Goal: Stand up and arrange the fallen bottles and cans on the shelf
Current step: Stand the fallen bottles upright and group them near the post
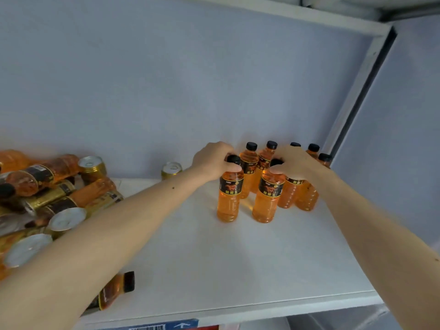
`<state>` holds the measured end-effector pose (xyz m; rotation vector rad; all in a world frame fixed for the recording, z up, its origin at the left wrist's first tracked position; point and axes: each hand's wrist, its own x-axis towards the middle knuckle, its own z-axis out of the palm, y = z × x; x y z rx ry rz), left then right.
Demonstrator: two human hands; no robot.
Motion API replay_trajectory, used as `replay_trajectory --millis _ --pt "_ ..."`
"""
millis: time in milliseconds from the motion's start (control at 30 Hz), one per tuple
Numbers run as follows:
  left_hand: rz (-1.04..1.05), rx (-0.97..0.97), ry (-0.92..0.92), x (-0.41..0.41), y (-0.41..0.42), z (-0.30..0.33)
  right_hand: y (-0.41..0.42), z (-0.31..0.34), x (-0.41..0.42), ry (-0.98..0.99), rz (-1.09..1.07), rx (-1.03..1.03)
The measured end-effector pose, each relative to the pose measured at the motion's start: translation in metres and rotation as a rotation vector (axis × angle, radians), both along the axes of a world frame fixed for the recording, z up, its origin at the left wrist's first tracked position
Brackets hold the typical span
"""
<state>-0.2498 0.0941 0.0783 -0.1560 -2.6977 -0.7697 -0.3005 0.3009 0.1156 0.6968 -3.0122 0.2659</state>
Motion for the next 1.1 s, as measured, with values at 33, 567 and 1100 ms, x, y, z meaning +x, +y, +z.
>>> replay_trajectory --millis 33,567,1100 --pt "0.010 -0.002 0.008 -0.005 0.011 0.000 0.006 0.000 -0.006 -0.004 0.006 -0.007" --pt "0.241 -0.094 0.010 -0.049 0.081 -0.003 0.030 -0.001 -0.052 -0.017 0.074 -0.027" --pt "0.298 -0.072 -0.002 -0.030 0.060 0.001 0.021 0.001 -0.041 0.436 0.000 0.018"
